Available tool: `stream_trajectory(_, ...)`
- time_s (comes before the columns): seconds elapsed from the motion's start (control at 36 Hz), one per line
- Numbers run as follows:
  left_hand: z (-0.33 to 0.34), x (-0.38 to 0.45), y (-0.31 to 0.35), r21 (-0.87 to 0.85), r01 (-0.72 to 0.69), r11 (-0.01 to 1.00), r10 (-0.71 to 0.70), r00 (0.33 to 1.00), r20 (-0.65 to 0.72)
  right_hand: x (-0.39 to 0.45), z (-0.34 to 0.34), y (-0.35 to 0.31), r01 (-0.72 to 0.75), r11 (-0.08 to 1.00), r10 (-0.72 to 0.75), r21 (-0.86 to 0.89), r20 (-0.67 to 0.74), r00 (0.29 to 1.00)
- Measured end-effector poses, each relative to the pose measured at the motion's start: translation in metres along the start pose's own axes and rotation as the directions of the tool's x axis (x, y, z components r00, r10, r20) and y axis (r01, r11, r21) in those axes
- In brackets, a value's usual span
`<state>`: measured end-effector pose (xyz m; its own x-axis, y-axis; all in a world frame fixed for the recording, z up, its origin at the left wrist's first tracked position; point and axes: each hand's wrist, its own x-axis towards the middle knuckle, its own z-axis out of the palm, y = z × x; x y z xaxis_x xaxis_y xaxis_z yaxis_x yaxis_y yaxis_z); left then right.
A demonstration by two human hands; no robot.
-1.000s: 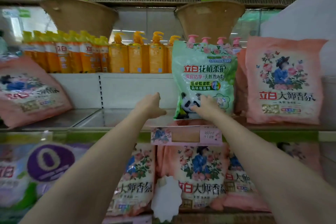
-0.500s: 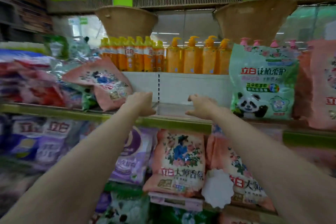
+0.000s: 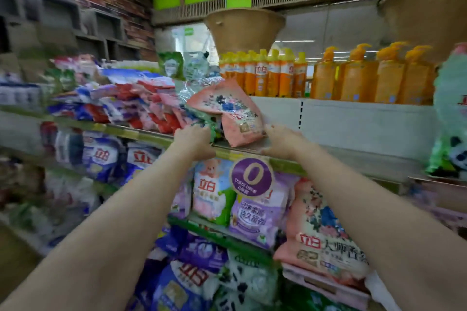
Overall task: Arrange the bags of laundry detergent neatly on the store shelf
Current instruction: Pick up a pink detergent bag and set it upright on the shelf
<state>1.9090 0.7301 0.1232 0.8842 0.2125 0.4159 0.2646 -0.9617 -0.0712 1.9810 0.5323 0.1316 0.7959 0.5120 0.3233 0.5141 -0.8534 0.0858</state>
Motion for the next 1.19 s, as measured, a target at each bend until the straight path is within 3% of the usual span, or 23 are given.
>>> stream_trajectory(0.47,0.018,0.018,-0.046,-0.003,0.070,0.998,-0.070,0.997,0.036,0.057,0.014,-0.048,0.086,0.996,-0.086,0.023,-0.008,0.996)
stream_trajectory(0.69,0.029,0.061,-0.021,-0.028,0.031,0.999,-0.031,0.999,0.019,0.092,0.028,-0.018,0.062,0.997,-0.060,0.050,-0.036,0.998)
stream_trajectory(0.83,0.036,0.094,0.003,-0.017,0.010,1.000,-0.010,1.000,-0.017,0.118,0.042,0.016,0.019,0.984,-0.029,0.175,0.055,0.998)
stream_trajectory(0.94,0.039,0.121,0.020,-0.045,0.023,0.999,-0.023,1.000,0.000,0.134,0.043,0.040,-0.020,0.990,0.010,0.142,0.070,0.997)
stream_trajectory(1.06,0.045,0.147,0.036,-0.207,0.106,0.972,-0.096,0.994,0.060,0.161,0.052,0.066,-0.024,0.985,0.016,0.169,0.053,0.998)
stream_trajectory(1.19,0.062,0.180,0.048,-0.417,0.358,0.835,-0.312,0.933,0.177,0.175,0.053,0.085,-0.021,0.985,0.015,0.171,0.032,0.999)
